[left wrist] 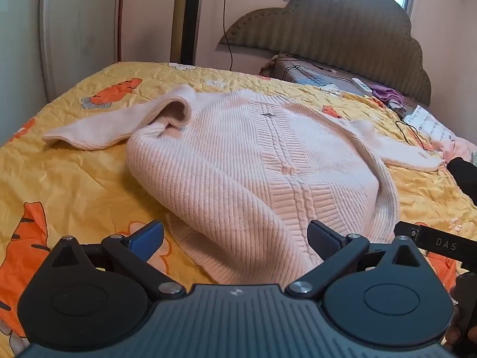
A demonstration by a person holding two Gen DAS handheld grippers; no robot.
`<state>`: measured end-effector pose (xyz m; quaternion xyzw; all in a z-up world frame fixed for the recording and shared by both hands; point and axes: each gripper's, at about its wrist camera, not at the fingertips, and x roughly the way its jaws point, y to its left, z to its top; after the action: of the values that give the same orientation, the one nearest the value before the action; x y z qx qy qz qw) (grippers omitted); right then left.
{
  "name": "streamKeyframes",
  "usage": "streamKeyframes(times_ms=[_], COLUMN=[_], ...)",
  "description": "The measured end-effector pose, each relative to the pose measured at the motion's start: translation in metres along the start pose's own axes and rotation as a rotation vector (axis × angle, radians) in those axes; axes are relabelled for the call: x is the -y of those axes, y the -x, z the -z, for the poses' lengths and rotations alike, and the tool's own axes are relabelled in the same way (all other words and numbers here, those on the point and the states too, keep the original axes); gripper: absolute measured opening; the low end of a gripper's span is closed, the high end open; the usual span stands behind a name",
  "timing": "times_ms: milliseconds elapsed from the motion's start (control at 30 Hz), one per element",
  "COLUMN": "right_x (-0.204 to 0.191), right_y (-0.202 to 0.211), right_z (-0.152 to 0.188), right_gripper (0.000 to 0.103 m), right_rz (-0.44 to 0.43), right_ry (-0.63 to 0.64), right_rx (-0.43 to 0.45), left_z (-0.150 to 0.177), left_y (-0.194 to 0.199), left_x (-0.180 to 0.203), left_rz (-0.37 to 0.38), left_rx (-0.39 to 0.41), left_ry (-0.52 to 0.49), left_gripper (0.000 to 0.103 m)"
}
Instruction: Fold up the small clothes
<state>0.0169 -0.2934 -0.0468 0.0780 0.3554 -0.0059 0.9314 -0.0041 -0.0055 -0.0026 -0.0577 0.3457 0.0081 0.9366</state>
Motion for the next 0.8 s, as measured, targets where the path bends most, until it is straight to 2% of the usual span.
streamKeyframes(times_ms=[33, 100, 167, 300, 333, 400, 567, 800], right_x=[0.002, 0.003, 0.003, 0.004, 0.015, 0.014, 0.011, 0.015], right_y=[0.001, 0.000, -0.001, -0.006, -0.005, -0.008, -0.014, -0.025], right_z=[0.001, 0.000, -0.001, -0.002, 0.001, 0.000, -0.004, -0.013], right_gripper=[0.103, 0.103, 0.103, 0.103, 0.103, 0.103, 0.103, 0.103], right_rz=[0.001, -0.004, -0.005, -0.005, -0.006, -0.007, -0.011, -0.019], right_ry=[0.002, -0.006, -0.004, 0.007, -0.005, -0.010, -0.013, -0.027], right_rx=[0.000, -0.013, -0.013, -0.010, -0.004, -0.008, -0.014, -0.023], left_z=[-0.003, -0.001, 0.000, -0.010, -0.010, -0.009, -0.012, -0.024], left_y=[-0.005, -0.005, -0.003, -0.013, -0.014, -0.015, -0.021, -0.024], left_x=[-0.002, 0.003, 0.006, -0.007, -0.007, -0.005, 0.013, 0.021], left_rz=[-0.008, -0.045, -0.048, 0.017, 0.023, 0.015, -0.041, 0.014], left_rx=[-0.011, 0.047, 0.094, 0.018, 0.012, 0.013, -0.008, 0.002], left_ry=[0.015, -0.027, -0.025, 0.019, 0.022, 0.015, -0.081, -0.070], left_gripper=[0.103, 0.103, 0.103, 0.103, 0.103, 0.103, 0.103, 0.103])
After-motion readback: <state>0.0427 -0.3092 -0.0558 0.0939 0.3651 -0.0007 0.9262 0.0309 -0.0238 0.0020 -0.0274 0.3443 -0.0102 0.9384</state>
